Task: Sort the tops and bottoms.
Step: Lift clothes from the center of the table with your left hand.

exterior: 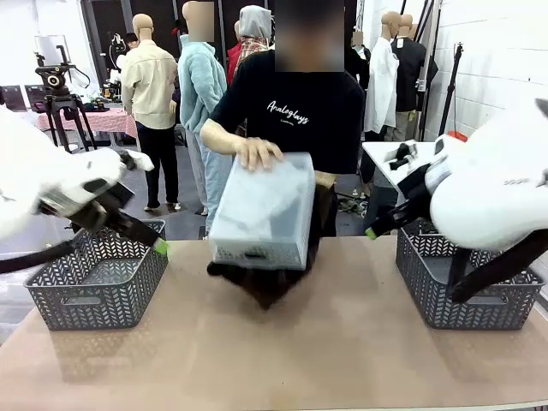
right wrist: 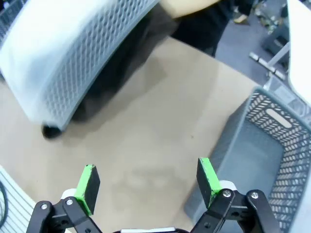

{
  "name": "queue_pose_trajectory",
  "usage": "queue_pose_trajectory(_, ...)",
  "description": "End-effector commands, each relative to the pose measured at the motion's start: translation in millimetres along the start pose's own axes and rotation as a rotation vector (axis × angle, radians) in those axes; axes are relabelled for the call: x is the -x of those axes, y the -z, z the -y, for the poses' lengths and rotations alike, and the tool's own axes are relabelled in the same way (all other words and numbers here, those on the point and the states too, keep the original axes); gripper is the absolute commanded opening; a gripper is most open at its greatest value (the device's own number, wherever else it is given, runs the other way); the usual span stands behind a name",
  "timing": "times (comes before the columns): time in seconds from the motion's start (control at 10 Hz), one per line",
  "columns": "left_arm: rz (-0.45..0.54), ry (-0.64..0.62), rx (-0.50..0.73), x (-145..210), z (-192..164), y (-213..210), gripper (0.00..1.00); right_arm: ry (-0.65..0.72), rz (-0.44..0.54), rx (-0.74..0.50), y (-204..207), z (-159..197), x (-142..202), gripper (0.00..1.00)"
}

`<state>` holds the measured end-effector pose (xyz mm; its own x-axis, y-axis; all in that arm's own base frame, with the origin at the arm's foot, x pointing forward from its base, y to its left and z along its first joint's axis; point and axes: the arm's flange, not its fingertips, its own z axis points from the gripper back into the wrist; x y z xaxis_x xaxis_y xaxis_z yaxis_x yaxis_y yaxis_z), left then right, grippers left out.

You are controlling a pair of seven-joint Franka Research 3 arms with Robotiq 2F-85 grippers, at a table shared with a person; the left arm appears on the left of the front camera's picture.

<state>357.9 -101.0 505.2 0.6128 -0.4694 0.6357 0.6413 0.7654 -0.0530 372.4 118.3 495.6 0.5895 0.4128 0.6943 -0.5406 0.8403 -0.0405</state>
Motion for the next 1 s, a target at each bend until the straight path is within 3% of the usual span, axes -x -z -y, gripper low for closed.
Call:
queue_pose_trajectory(0.0,0.06,-0.024,0.004,32.5,-12.9,-26.0,1.0,0.024,0.023,-0.033,-23.9,16.1,43.5,1.0)
queue_pose_trajectory(0.5,0.014,0.012,-0.016,29.4,-11.1,-20.8,1.0,0.066,0.12,-0.132,-56.8,31.5,52.5,1.0)
queue_pose_trajectory(0.7,-0.014,0.023,-0.06,25.8,-11.3,-11.5,1.0,0.053,0.087,-0.151,-48.0,33.5,48.5,1.0)
queue_pose_trajectory(0.8,-0.031,0.045,-0.052,24.2,-13.8,1.4,1.0,0.082,0.1,-0.088,-64.6,47.6,7.9,1.0)
queue_pose_trajectory(0.9,-0.006,-0.004,-0.018,8.2,-15.0,-19.1,1.0,0.082,0.1,-0.088,-64.6,47.6,7.9,1.0)
